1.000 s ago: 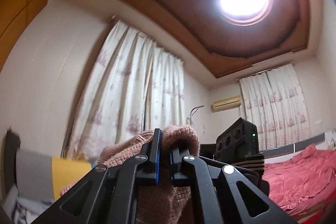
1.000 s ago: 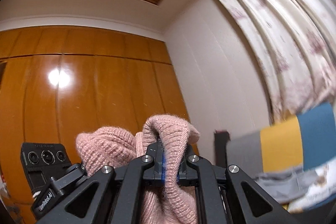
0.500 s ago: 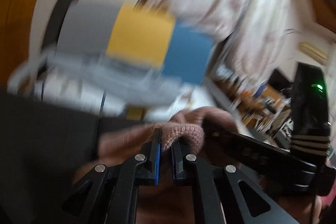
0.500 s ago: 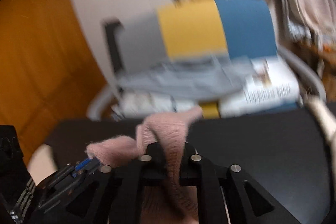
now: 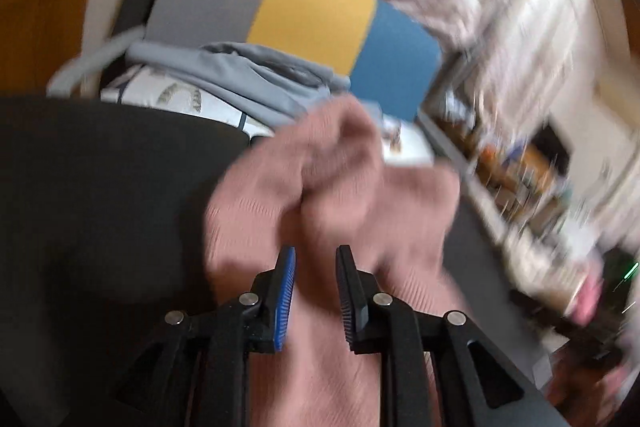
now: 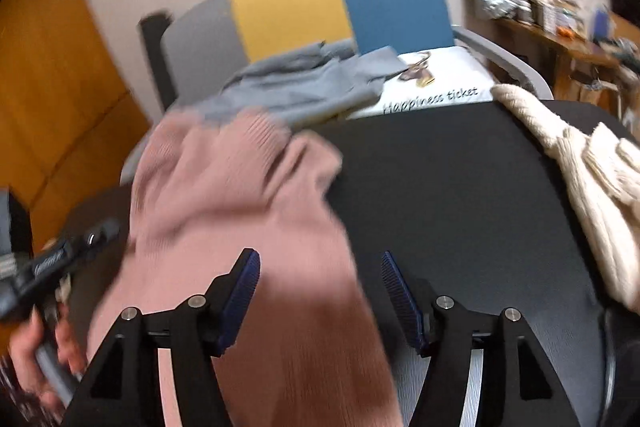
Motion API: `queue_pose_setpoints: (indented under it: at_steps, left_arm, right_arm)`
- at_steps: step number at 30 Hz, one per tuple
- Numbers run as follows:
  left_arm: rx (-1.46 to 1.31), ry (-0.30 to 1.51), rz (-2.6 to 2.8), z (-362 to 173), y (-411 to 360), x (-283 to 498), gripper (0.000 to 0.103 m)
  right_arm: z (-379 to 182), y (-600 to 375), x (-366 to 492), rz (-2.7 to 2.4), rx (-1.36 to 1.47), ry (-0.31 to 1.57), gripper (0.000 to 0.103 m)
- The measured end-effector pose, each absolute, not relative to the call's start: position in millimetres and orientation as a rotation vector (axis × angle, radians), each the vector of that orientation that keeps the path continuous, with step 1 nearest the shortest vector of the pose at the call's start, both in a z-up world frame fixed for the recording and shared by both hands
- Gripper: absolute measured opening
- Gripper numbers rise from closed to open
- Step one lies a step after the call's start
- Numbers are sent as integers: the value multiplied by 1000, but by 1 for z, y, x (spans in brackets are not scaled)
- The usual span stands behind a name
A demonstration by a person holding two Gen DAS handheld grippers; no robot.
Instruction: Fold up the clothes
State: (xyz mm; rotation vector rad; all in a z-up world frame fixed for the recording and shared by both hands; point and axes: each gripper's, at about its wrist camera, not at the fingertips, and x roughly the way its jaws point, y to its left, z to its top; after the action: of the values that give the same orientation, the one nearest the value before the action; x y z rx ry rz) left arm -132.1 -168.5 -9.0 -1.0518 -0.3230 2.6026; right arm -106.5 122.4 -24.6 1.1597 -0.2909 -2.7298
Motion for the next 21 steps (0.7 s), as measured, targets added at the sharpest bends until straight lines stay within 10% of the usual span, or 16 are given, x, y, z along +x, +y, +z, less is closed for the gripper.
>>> queue_pose_setpoints:
  at_steps: [4, 17, 21]
  left_arm:
    - [-1136, -18, 2627, -45, -141, -113, 21]
    - [-1217, -99, 2811, -57, -165, -80, 28]
    - [-1229, -106, 2786, -54, -174, -64, 27]
  right_arm:
    - [-60, 95, -78, -2602, 1277, -158, 37]
    - [-97, 44, -157, -2561, 1256, 110, 38]
    - [-86, 60, -168, -2546, 1270, -89, 41]
